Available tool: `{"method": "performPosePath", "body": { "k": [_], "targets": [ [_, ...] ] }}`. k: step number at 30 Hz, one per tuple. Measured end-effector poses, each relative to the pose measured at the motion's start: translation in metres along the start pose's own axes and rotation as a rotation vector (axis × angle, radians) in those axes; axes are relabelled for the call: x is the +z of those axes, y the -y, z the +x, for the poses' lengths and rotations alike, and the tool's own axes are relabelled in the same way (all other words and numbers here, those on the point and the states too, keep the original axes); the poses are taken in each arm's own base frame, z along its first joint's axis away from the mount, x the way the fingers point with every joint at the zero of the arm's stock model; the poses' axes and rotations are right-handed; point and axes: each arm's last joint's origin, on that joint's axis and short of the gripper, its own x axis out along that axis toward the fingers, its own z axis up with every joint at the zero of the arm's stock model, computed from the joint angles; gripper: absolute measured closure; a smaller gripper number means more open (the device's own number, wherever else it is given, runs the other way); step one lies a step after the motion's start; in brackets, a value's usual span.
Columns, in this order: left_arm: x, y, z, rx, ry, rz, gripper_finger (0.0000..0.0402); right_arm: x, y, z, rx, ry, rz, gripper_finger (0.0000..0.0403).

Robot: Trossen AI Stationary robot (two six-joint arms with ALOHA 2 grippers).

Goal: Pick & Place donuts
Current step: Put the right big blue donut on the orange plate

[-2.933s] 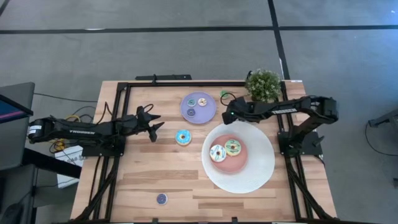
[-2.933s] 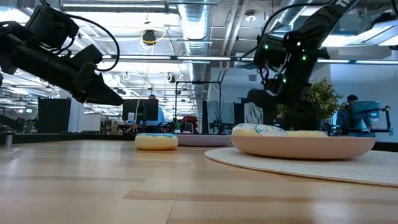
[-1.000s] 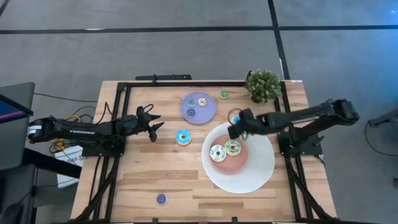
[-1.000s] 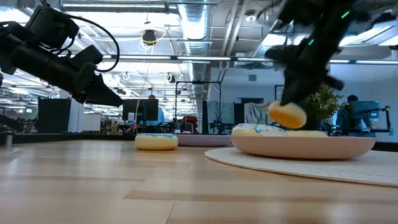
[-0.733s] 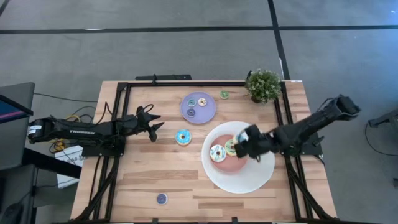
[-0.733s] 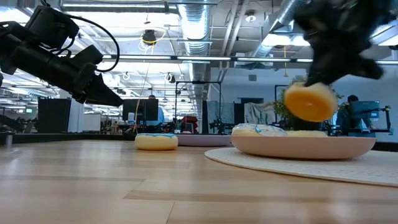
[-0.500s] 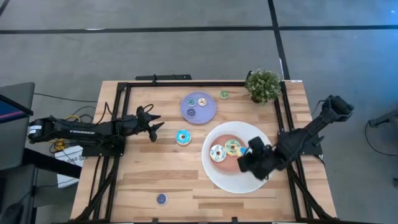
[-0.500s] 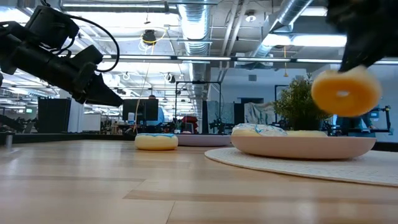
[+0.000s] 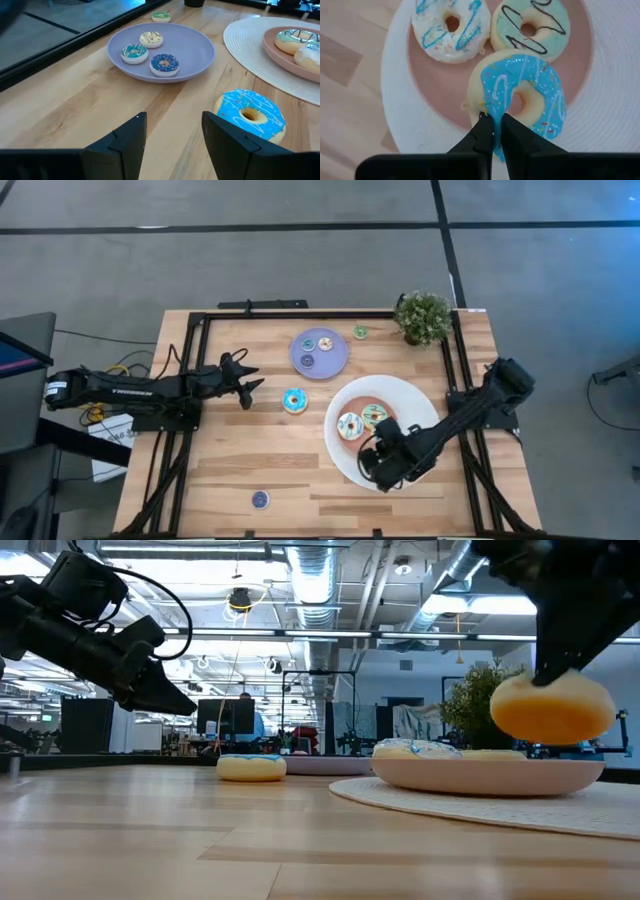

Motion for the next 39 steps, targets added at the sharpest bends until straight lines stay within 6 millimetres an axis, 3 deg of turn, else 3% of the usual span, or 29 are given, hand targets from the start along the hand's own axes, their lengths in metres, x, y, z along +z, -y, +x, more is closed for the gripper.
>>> {"method": "performPosePath", "body": {
  "k": [8,15,23,39],
  "targets": [
    [-0.001,0.000,0.000,0.004,-0.007,0.005,0.0219,0.003,-0.023,0.013,-0.034,-0.011,-0.014,0.0385],
    [0.000,-0.001,0.000,0.031,0.001,0.020,0.0219,0.006,-0.028,0.036,-0.108,-0.023,-0.009,0.0380],
    [0.000,-0.002,0.000,0.057,0.005,0.021,0.0219,0.005,-0.030,0.040,-0.105,-0.017,-0.004,0.0369],
    [0.000,-0.002,0.000,0.052,0.005,0.006,0.0219,0.003,-0.032,0.046,-0.110,-0.017,-0.006,0.0284]
  ]
}}
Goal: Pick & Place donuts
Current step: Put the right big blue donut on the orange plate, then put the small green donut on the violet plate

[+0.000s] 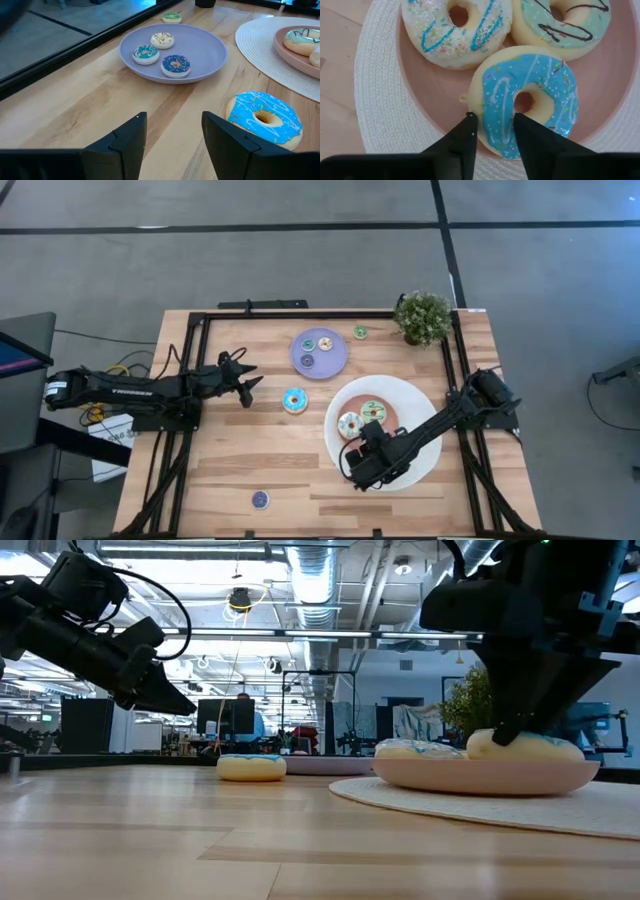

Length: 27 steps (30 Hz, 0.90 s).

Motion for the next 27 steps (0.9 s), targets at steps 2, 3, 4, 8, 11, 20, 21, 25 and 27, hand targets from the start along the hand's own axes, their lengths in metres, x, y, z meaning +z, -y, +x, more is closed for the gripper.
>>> {"method": "performPosePath", "body": {
  "k": [2,3,4,8,11,20,21,25,27],
  "targets": [
    [0.000,0.000,0.000,0.000,0.000,0.000,0.0219,0.000,0.000,0.000,-0.001,0.000,-0.001,0.0269],
    [0.000,0.000,0.000,0.000,0.000,-0.001,0.0219,0.000,0.000,0.000,-0.004,0.000,-0.001,0.0261],
    [0.000,0.000,0.000,0.000,0.000,-0.001,0.0219,0.000,0.000,0.000,-0.004,0.000,-0.002,0.0252],
    [0.000,0.000,0.000,0.000,0.000,-0.003,0.0219,0.002,0.001,-0.001,-0.016,0.000,-0.002,0.0216],
    [0.000,0.000,0.000,0.000,0.000,-0.003,0.0219,0.006,0.001,-0.010,-0.042,-0.001,-0.010,0.0189],
    [0.000,0.001,0.000,-0.028,-0.006,-0.010,0.0219,0.020,0.004,-0.045,-0.139,0.005,-0.140,0.0160],
    [0.000,0.001,0.000,-0.033,-0.007,-0.010,0.0219,0.022,0.008,-0.047,-0.170,0.005,-0.153,0.0162],
    [0.000,0.001,0.000,-0.039,-0.008,-0.010,0.0219,0.029,0.026,-0.058,-0.272,0.030,-0.155,0.0180],
    [0.000,0.001,0.000,-0.040,-0.008,-0.010,0.0219,0.032,0.037,-0.062,-0.239,0.054,-0.174,0.0192]
  ]
}}
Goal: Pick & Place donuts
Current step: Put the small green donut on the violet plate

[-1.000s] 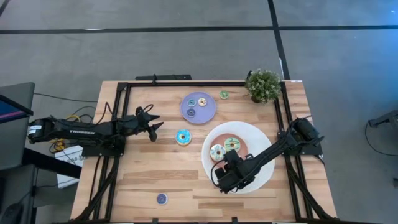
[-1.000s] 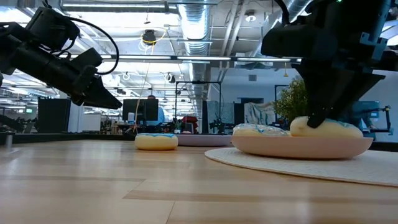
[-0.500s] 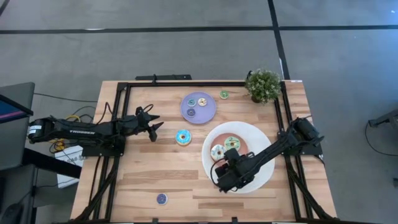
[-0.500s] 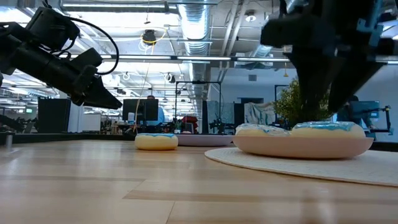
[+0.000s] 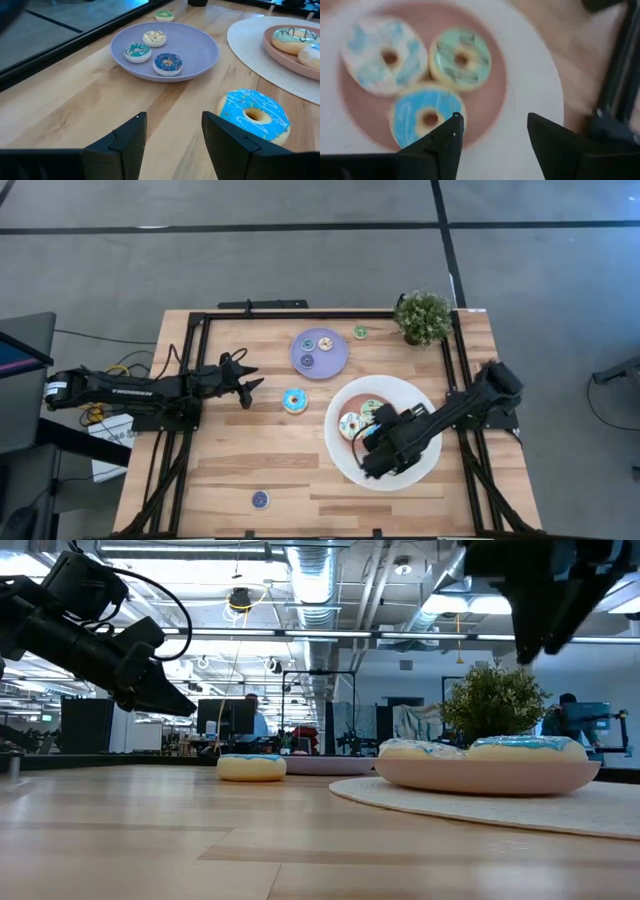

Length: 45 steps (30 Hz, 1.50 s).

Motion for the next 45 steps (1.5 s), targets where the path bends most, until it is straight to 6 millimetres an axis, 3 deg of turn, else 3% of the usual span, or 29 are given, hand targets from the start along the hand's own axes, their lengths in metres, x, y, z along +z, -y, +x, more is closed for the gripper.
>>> {"method": "performPosePath", "body": {
  "k": [3,8,16,27,38,45],
  "targets": [
    [0.001,0.000,0.000,-0.004,0.007,-0.019,0.0219,0.003,0.026,0.000,0.023,0.053,0.045,0.0211],
    [0.004,0.001,0.000,-0.011,0.037,-0.043,0.0219,-0.002,0.071,0.022,0.109,0.085,0.130,0.0242],
    [0.002,-0.001,0.000,0.031,0.021,-0.018,0.0219,-0.009,0.113,0.077,0.472,0.247,0.106,0.0277],
    [0.002,-0.001,0.000,0.042,0.019,0.083,0.0219,0.012,0.144,0.130,0.686,0.701,-0.117,0.0285],
    [0.014,0.001,-0.001,0.026,0.126,0.058,0.0219,0.021,0.168,0.177,0.640,0.736,-0.016,0.0285],
    [0.052,0.010,0.003,-0.004,0.203,0.111,0.0219,0.014,0.171,0.194,0.612,0.759,0.003,0.0285]
  ]
}}
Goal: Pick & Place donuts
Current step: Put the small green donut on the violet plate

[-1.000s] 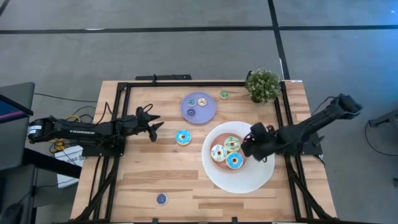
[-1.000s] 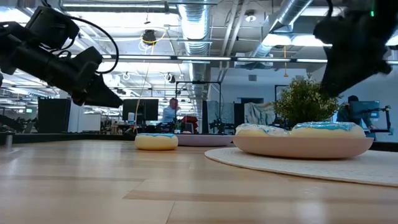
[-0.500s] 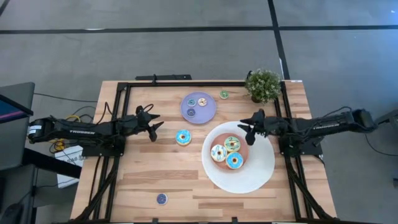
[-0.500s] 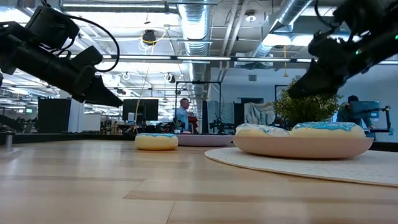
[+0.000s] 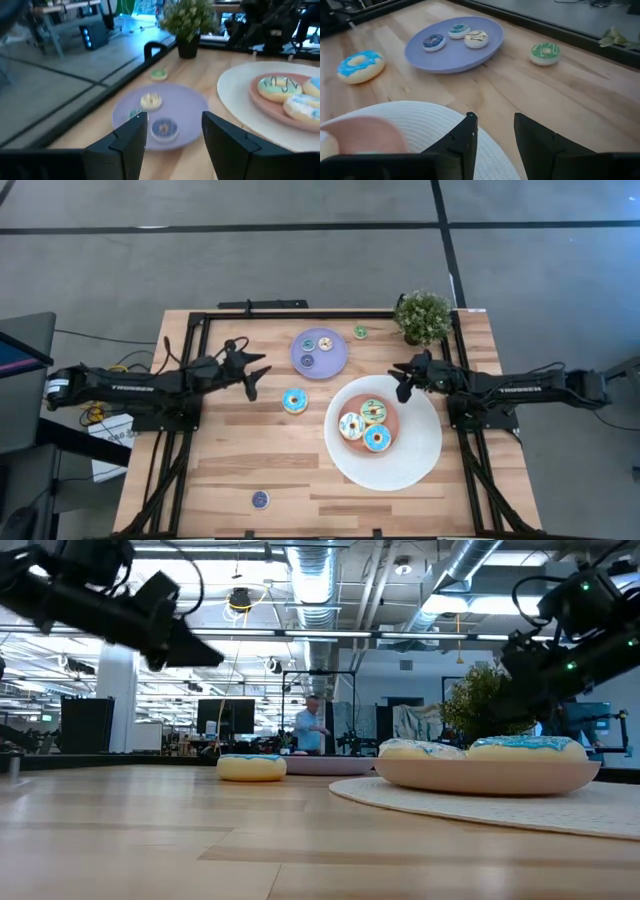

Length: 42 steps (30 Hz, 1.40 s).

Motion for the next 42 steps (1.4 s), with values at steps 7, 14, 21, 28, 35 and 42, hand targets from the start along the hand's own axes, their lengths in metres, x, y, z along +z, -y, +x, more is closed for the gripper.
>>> {"method": "performPosePath", "body": {
  "k": [7,14,21,28,35,42],
  "targets": [
    [0.035,0.013,0.039,0.007,-0.030,0.138,0.0219,-0.001,0.003,0.001,0.020,0.003,0.011,0.0285],
    [0.064,0.031,0.107,0.017,-0.148,0.271,0.0211,0.001,0.001,0.001,0.105,0.001,0.020,0.0285],
    [0.073,0.025,0.191,-0.011,-0.410,0.287,0.0143,0.003,0.000,0.001,0.111,0.021,0.032,0.0285],
    [0.085,0.002,0.273,-0.013,-0.532,0.250,0.0050,0.003,0.000,0.001,0.119,0.017,0.031,0.0285],
    [0.081,-0.013,0.341,-0.080,-0.578,0.292,0.0007,0.002,-0.001,0.001,0.139,0.011,0.031,0.0285],
    [0.064,-0.009,0.378,-0.064,-0.569,0.241,0.0017,0.002,-0.001,0.001,0.139,0.013,0.012,0.0285]
  ]
}}
